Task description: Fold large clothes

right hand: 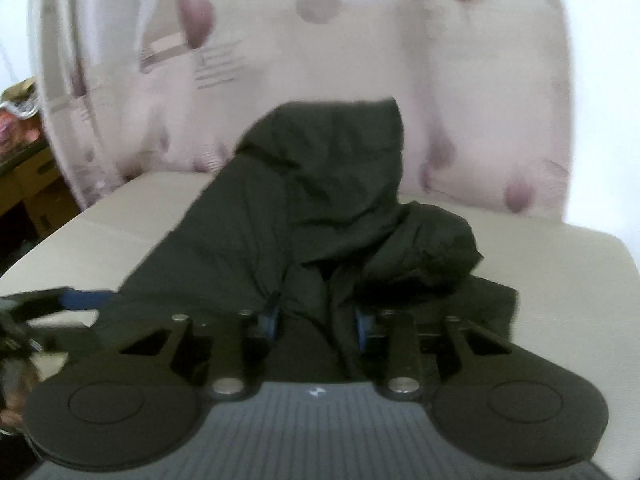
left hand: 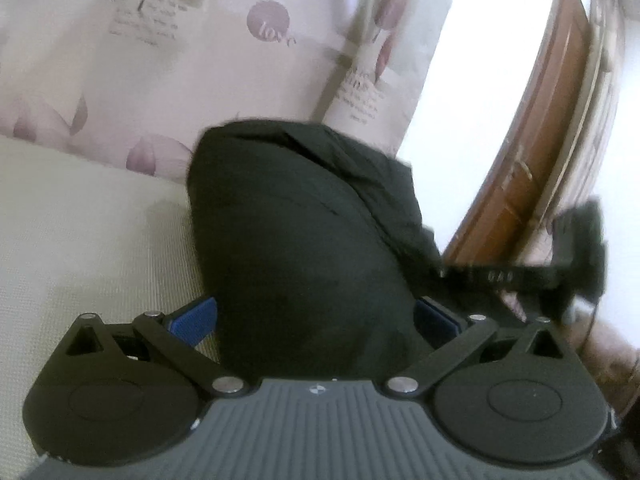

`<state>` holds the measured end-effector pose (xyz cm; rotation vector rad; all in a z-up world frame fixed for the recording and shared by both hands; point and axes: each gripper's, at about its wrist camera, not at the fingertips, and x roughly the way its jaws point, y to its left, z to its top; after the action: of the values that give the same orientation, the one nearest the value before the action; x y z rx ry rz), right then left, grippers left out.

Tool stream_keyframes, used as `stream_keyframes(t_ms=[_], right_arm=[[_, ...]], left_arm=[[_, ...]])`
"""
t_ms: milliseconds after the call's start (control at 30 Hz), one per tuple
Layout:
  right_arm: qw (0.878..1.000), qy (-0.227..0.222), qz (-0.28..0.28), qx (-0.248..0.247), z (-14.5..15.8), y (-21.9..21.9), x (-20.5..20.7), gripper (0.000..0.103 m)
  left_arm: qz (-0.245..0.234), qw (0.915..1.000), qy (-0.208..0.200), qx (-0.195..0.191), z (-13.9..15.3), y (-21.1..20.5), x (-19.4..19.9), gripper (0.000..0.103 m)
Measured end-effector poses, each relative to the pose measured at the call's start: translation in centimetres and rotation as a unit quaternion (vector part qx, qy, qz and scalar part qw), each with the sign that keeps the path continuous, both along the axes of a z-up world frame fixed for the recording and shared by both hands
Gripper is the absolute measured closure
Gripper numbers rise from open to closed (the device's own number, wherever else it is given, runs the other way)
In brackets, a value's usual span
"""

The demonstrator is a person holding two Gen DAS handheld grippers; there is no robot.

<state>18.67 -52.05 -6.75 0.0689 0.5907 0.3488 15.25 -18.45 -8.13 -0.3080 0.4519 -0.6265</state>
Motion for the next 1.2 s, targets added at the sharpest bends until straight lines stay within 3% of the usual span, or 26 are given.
stream_keyframes(t_ms=[133,200,300,400,467,767,900,967,1067,1133,1200], right_arm=[[0.992,0.004,-0.049,0.115,-3.6,-5.6,-0.7,0.069],[0.984,0.006,-0.062,0.168,-5.7,-7.5,-0.9,0.066],[0.974,0.014,-0.063,0.216,-8.0,-8.1,-1.4,0.060],[0.962,0.020,-0.068,0.264,-9.7,-8.7,-2.0,0.059],[0.956,0.026,-0.070,0.284,-10.3,-8.6,-1.8,0.059],[0.947,0.055,-0.051,0.311,-10.7,-3.3,-1.9,0.058],[0.943,0.068,0.001,0.325,-10.6,3.0,-2.1,0.057],[0.939,0.075,0.028,0.335,-10.7,6.5,-2.3,0.057],[0.944,0.075,0.059,0.316,-9.9,11.1,-2.5,0.057],[0.947,0.070,0.067,0.307,-9.0,12.3,-2.6,0.059],[0.951,0.057,0.066,0.296,-7.6,12.3,-2.6,0.064]], left_arm=[[-0.010,0.9994,0.005,0.034,-0.5,-1.2,0.9,0.000],[-0.024,0.9993,0.016,0.022,-0.8,-1.6,1.4,0.000],[-0.035,0.9990,0.013,0.023,-1.1,-2.7,2.3,0.000],[-0.067,0.9962,0.056,-0.005,-2.4,-3.4,3.7,0.000],[-0.065,0.9965,0.052,0.005,-3.0,-3.8,3.7,0.000],[-0.081,0.9948,0.062,0.004,-3.3,0.1,2.1,0.001],[-0.047,0.9959,0.075,0.018,-3.1,5.7,0.1,0.001],[-0.009,0.9961,0.086,0.018,-3.2,9.4,-0.9,0.000],[0.038,0.9943,0.100,0.003,-3.7,13.9,-2.5,0.000],[0.056,0.9942,0.090,0.013,-3.1,14.9,-3.8,0.002],[0.062,0.9964,0.051,0.028,-1.7,15.0,-5.6,0.002]])
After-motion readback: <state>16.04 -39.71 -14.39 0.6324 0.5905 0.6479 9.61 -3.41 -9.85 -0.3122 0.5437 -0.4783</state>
